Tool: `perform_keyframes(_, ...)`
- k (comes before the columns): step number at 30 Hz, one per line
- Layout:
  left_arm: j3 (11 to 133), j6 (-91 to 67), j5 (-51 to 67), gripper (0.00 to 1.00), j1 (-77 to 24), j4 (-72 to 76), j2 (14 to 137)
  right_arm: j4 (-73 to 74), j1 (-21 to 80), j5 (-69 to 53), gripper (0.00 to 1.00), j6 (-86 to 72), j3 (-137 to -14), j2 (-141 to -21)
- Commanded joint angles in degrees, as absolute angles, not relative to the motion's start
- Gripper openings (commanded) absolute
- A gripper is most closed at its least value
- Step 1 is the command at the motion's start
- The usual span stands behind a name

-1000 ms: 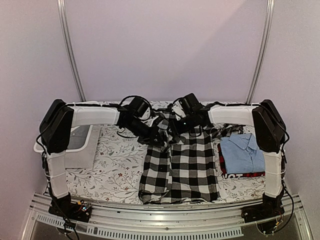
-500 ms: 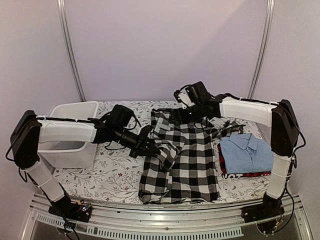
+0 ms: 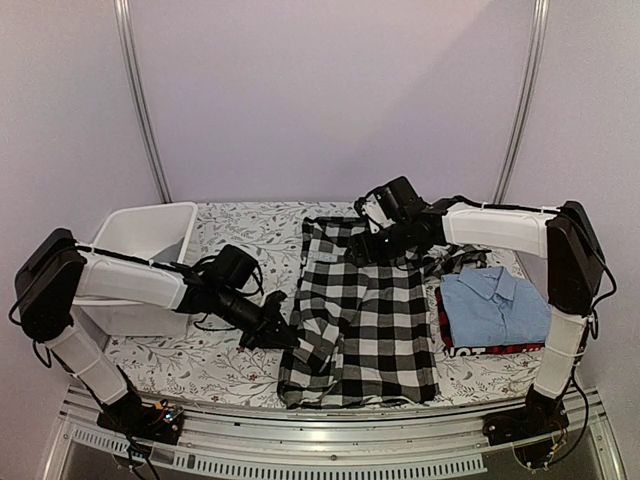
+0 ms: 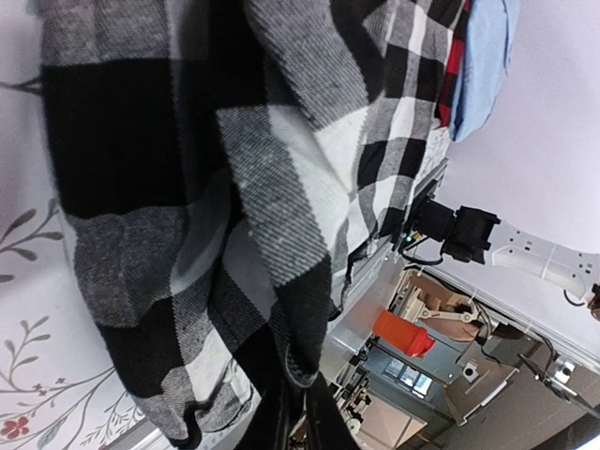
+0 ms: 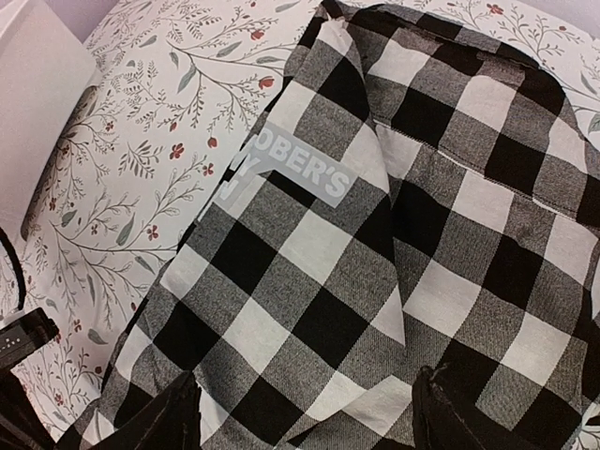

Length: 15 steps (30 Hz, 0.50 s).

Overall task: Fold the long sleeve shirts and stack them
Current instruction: Place the sleeve of the 1/3-folded shirt.

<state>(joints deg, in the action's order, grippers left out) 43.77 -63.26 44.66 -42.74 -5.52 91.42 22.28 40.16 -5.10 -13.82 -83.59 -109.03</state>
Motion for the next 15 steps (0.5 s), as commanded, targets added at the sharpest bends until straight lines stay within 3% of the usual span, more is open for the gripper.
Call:
perform_keyframes(1, 45.9, -57.3, 39.6, 0.14, -42.6, -12.5, 92.3, 21.3, 41.9, -4.3, 0.75, -16.0, -81.9, -105.8)
perform_keyframes(4, 47.6, -53.7, 35.9, 0.31, -42.7, -17.5, 92.1, 19.6, 42.5, -4.6, 0.72, -17.4, -80.9, -106.1)
perform_keyframes(6, 49.2, -51.0, 32.5, 0.35, -42.7, -21.9, 91.2, 18.5, 42.7, -5.4, 0.67, -18.2, -80.8, -106.7)
perform_keyframes(10, 53.5, -46.1, 24.2, 0.33, -42.8, -30.8, 87.8, 16.3, 42.7, -6.5, 0.57, -19.1, -80.9, -108.6)
perform_keyframes(15, 58.8, -42.2, 19.1, 0.23, -43.1, -32.8, 86.7, 14.7, 42.0, -9.6, 0.45, -19.5, -84.3, -113.1)
